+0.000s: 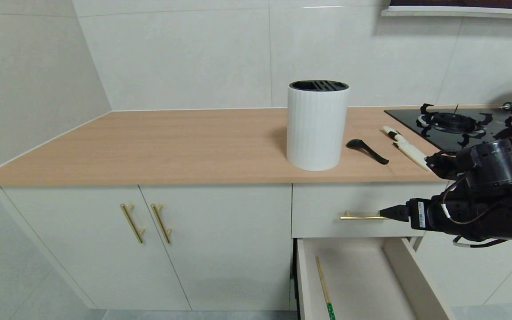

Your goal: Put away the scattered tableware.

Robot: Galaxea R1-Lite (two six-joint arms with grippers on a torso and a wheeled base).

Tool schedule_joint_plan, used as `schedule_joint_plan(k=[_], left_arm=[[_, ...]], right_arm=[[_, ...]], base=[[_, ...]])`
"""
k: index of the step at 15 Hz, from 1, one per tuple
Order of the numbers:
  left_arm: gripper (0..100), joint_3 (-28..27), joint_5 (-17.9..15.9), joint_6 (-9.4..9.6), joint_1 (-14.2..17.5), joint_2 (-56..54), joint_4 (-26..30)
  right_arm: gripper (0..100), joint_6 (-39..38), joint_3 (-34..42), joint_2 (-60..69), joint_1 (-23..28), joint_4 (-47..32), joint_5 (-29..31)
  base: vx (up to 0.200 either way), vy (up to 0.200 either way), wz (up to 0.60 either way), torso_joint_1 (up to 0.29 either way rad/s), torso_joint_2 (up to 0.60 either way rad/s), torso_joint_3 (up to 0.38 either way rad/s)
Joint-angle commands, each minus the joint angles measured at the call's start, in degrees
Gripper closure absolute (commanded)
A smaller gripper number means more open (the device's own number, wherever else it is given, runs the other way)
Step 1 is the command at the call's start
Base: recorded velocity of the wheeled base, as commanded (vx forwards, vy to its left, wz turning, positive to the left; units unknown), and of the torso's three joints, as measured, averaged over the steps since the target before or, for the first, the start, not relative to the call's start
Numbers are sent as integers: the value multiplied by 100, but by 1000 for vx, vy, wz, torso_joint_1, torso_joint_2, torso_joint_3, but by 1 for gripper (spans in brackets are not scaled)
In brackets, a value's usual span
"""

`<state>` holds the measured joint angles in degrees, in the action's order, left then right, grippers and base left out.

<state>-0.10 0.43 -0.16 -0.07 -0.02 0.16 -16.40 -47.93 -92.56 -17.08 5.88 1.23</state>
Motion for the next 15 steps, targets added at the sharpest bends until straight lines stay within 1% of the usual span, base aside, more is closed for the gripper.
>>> schedule_joint_plan(k=[1, 11, 13, 15], left_arm=[[0, 1, 1, -2, -1, 2, 2], [0, 1, 1, -2, -1, 2, 2], [0, 1, 1, -2, -1, 2, 2], [0, 1, 1, -2, -1, 2, 2]], right_arm=[[0, 14, 30, -7, -6, 1, 0], [0, 22, 38, -43, -6, 10, 35], [0, 102, 47, -43, 3, 19, 44], [0, 392, -5, -236, 29, 151, 53]], base=[[0, 0, 0, 207, -496, -300], [0, 0, 0, 215, -507, -293], [0, 0, 0, 137, -288, -164], [0, 0, 0, 44, -95, -51]])
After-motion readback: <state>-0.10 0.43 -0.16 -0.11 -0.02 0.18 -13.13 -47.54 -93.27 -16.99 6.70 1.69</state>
